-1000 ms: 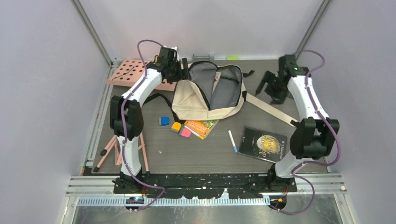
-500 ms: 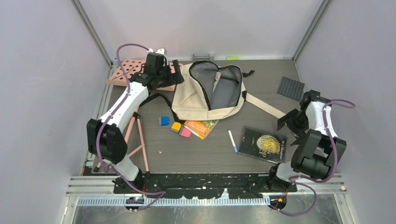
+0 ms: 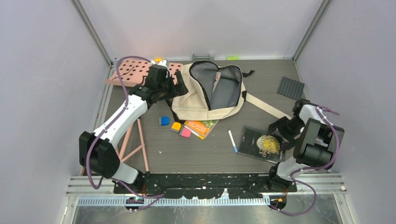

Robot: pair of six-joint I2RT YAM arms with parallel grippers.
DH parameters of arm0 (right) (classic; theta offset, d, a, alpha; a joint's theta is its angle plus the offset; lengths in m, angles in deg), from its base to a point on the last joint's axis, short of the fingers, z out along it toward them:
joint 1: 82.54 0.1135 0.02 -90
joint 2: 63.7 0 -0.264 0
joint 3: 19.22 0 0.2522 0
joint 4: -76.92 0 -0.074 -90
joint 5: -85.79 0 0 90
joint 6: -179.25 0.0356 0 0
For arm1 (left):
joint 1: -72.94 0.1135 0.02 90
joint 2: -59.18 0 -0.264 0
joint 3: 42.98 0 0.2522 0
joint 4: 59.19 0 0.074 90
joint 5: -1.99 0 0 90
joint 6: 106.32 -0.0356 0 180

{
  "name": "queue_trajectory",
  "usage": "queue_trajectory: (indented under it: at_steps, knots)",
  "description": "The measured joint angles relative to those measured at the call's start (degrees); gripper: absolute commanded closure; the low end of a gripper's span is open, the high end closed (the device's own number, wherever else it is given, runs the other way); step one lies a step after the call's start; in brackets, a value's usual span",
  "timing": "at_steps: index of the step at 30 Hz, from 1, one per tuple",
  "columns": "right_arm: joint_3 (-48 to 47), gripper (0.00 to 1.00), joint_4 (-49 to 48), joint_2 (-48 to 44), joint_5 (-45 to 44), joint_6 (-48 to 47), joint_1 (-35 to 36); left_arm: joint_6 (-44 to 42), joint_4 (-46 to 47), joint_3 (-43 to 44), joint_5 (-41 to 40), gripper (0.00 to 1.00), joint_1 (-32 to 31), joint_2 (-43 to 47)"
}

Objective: Pack the student bag
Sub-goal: Pick up the book from the center of the board.

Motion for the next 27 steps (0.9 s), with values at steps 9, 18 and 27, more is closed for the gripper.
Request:
queue_trajectory:
  at_steps: [9, 18, 27]
  knots:
    - [-1.73, 0.3, -0.74, 4.59, 4.85, -0.15, 7.32, 0.61, -0.02, -0.02, -0.04, 0.09, -1.2, 0.7]
    - [-8.92, 0.41, -1.2, 11.63, 8.85, 4.0, 18.21, 0.59, -0.07, -0.02, 0.26, 0.09, -6.23, 0.55]
    - [-17.03, 0.14, -6.86, 13.35, 6.97, 6.45, 27.04, 0.85, 0.09, -0.24, 2.03, 0.09, -9.01, -0.96]
